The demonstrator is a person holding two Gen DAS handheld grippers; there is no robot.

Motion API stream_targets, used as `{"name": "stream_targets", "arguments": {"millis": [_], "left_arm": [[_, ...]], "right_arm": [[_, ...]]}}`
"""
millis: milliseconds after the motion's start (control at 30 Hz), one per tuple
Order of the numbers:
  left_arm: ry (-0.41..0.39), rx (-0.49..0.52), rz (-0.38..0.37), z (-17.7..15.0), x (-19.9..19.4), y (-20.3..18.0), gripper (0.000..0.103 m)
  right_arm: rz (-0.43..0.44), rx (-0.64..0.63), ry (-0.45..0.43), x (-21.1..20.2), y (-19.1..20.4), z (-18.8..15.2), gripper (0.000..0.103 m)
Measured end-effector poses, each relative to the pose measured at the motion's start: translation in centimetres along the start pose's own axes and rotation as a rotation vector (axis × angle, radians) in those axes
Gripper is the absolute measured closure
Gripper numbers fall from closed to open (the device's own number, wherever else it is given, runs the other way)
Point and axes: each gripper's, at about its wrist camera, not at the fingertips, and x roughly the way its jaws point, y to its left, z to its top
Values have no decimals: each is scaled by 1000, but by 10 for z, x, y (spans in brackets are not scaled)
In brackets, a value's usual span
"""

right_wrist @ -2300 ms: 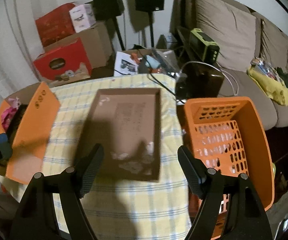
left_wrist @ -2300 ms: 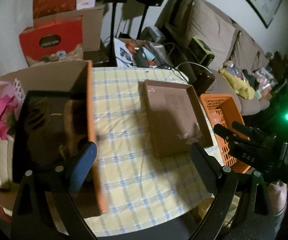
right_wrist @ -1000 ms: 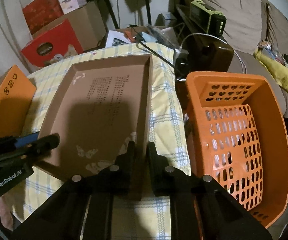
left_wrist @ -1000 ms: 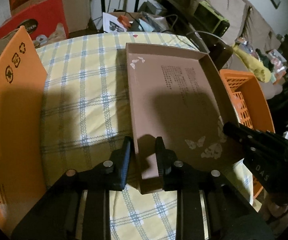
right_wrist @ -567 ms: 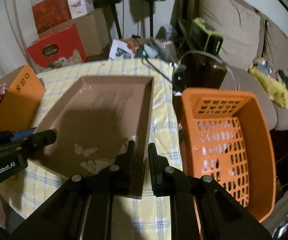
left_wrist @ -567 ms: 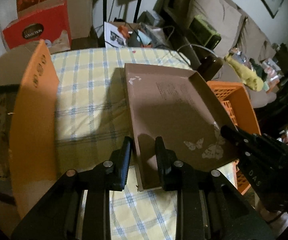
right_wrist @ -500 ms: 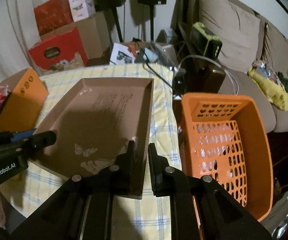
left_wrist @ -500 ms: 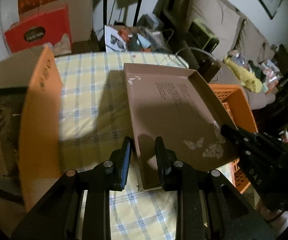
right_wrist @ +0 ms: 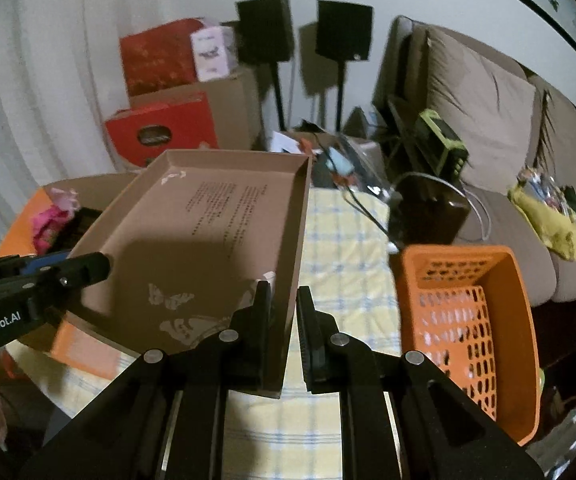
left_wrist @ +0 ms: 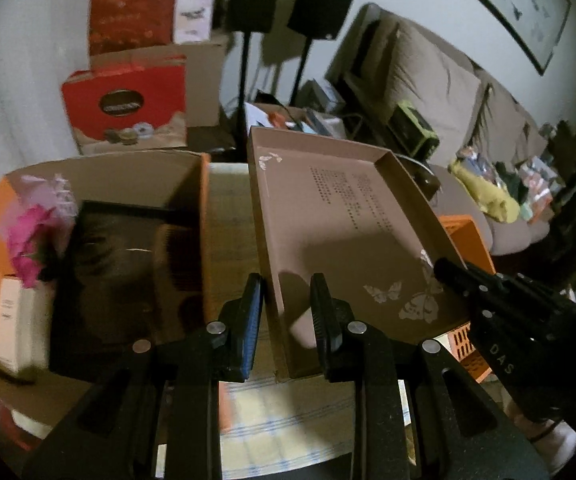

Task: Organize objects
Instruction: 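Carry the brown tray with both tools and lower it into the orange box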

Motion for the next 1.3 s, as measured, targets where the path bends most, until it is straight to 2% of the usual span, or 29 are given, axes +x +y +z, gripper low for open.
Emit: {"name": "stream_targets", "arguments": {"millis": [300,567,900,1300], "left_arm": [[-51,-75,59,-4,-41,70,81],[-57,-127,118,-10,-50,121,81],[-34,-174,142,-15,-41,162,81],[34,-205,139,-24,-10,183,81]], "right_arm": [[86,-63,-18,2,73,6,91],[142,-106,0,20,128,7,90],[174,-138,36,43,161,3,91],[164,-178,77,63,174,-3,87]]}}
